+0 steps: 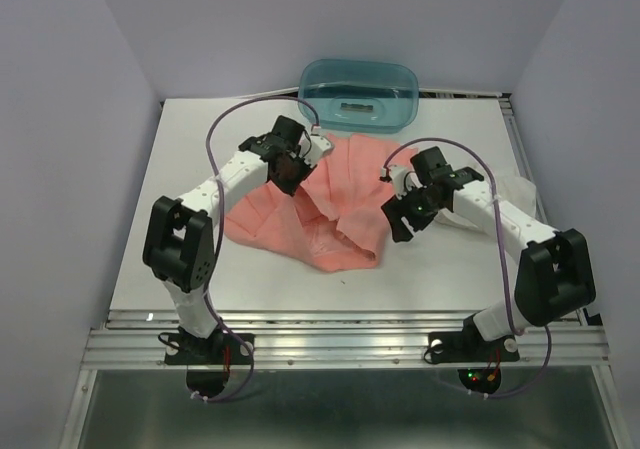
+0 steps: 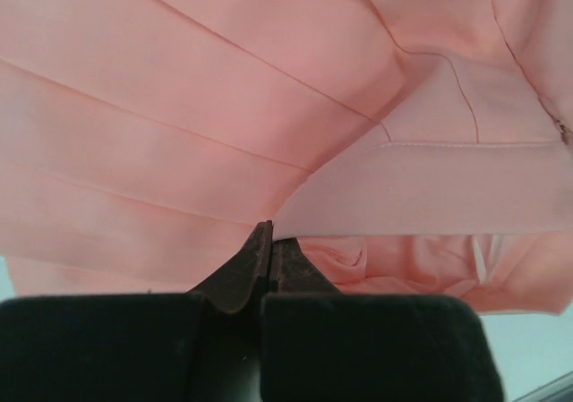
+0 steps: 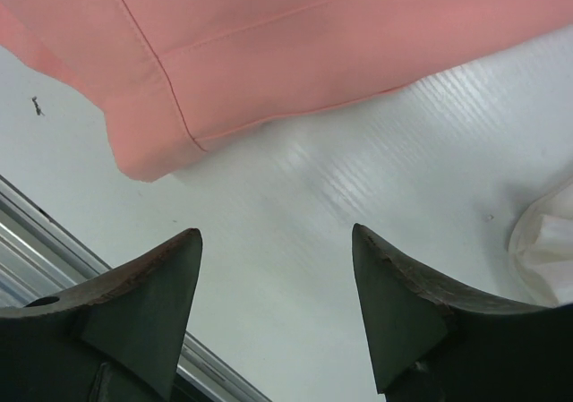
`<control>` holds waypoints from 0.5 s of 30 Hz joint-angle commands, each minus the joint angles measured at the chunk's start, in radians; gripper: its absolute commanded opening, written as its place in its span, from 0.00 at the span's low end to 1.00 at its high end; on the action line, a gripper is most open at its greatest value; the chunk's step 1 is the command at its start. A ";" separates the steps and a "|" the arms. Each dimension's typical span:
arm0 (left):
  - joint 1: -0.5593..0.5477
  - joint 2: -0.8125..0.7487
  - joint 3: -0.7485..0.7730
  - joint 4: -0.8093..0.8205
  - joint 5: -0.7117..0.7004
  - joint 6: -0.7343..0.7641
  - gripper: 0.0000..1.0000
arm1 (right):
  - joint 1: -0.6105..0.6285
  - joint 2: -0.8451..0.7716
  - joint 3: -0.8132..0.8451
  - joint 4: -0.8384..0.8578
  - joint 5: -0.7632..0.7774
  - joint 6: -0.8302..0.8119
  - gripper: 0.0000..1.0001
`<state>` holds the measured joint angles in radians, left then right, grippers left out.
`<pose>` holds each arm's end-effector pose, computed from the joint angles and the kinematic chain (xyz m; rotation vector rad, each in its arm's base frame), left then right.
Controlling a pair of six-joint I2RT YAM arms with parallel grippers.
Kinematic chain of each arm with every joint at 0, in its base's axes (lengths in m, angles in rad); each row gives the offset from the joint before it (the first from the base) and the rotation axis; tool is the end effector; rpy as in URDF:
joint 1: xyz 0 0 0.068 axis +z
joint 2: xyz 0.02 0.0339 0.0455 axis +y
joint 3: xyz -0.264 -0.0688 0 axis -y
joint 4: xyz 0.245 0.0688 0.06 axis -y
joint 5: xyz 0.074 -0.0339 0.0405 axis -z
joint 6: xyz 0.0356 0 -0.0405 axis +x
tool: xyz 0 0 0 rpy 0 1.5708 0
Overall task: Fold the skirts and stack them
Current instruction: Flatten the skirt out
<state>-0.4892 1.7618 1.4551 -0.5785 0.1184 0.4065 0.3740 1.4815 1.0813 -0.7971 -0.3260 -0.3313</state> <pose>0.3432 -0.1875 0.2713 1.1101 2.1908 -0.1816 0.2609 0.1147 0.2360 -1.0263 2.5422 0.4616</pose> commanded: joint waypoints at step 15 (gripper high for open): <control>-0.334 -0.481 -0.489 -0.224 0.260 0.361 0.59 | 0.016 0.236 0.345 0.032 -0.037 -0.048 0.60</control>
<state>-0.7128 1.2713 1.0962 -0.7410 0.3904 0.7521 0.3813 1.6646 1.2999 -0.7559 -0.2970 -0.3973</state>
